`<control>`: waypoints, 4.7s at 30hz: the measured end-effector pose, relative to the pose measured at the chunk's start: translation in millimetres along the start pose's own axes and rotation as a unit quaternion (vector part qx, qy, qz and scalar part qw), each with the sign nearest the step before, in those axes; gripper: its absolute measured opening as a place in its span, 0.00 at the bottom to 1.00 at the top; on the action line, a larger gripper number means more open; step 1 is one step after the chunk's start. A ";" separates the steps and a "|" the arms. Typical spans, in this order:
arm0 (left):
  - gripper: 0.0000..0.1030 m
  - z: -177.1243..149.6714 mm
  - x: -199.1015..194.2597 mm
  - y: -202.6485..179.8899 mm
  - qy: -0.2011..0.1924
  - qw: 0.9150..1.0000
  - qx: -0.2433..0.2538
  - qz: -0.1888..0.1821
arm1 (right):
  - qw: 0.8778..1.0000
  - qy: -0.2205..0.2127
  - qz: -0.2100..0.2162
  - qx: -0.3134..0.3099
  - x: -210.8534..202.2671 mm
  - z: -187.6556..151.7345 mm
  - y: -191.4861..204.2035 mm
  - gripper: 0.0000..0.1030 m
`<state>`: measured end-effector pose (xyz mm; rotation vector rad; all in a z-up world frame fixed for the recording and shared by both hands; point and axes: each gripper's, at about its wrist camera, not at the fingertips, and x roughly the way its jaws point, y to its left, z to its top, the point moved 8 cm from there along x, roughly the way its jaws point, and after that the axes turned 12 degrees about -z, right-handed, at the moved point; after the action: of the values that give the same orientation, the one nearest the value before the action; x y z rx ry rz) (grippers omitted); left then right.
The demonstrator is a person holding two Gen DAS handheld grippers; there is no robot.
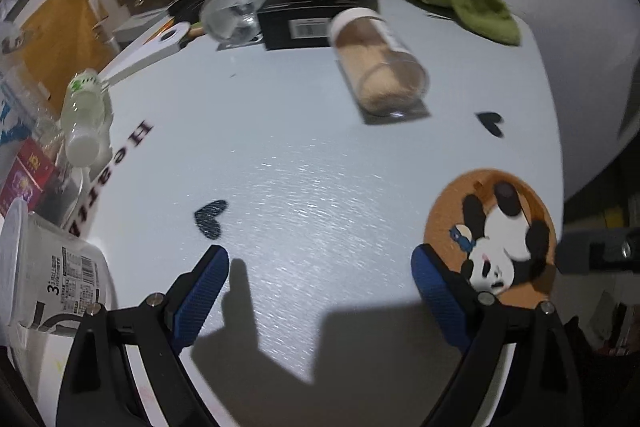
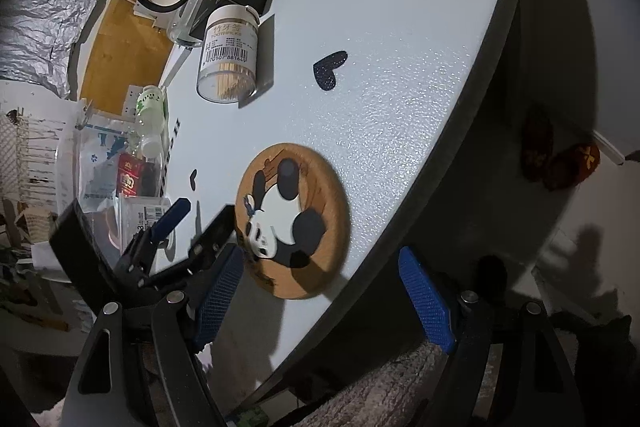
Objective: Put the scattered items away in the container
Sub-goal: 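Hold the panda coaster with the left tool while the right tool reaches its edge, then grip the panda coaster edge with the right tool and lift, then carry the panda coaster with the right tool over the clear box, then open the right tool to drop the panda coaster into the box, then withdraw the open right tool from the box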
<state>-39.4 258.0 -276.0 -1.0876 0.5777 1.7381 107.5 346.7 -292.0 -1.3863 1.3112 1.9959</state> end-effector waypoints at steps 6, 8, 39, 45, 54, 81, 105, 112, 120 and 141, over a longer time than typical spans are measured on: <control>0.90 -1.0 0.2 -17.8 0.002 1.000 0.025 -0.007 | 1.000 0.002 0.002 0.009 2.3 0.7 -5.5 0.60; 0.90 -0.7 0.6 -24.2 0.003 0.999 0.036 -0.010 | 1.000 0.000 0.002 0.012 2.5 1.7 -7.0 0.57; 0.90 -24.1 -57.3 -24.7 -0.060 0.997 -0.001 -0.047 | 0.998 -0.038 0.057 -0.007 -54.1 23.5 51.2 0.09; 0.90 -19.6 -123.1 8.5 -0.126 0.991 -0.037 -0.035 | 0.987 -0.041 0.153 -0.019 -91.0 37.8 118.3 0.09; 1.00 -41.7 -199.3 80.3 -0.195 0.972 -0.127 0.027 | 0.953 -0.067 0.256 -0.148 -147.5 74.4 279.1 0.09; 1.00 -120.3 -256.5 198.9 -0.237 0.874 -0.375 0.200 | 0.719 -0.008 -0.149 -0.679 94.6 68.5 541.6 0.09; 1.00 -143.6 -264.6 210.4 -0.235 0.853 -0.409 0.222 | 0.669 0.061 -0.268 -0.691 167.4 52.6 544.5 0.15; 1.00 -142.2 -267.6 209.7 -0.235 0.857 -0.403 0.220 | 0.697 0.057 -0.232 -0.677 147.5 57.1 557.7 0.83; 1.00 -128.0 -280.2 212.0 -0.234 0.862 -0.388 0.229 | 0.745 0.042 -0.148 -0.649 86.6 56.6 585.2 0.83; 1.00 -92.5 -312.5 190.1 -0.250 0.866 -0.363 0.236 | 0.810 -0.190 0.137 -0.538 -129.8 38.7 527.9 1.00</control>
<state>-132.3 -42.7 -68.0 -0.9435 -0.1990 2.6746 -239.7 143.7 75.9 -1.0306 0.0942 3.2228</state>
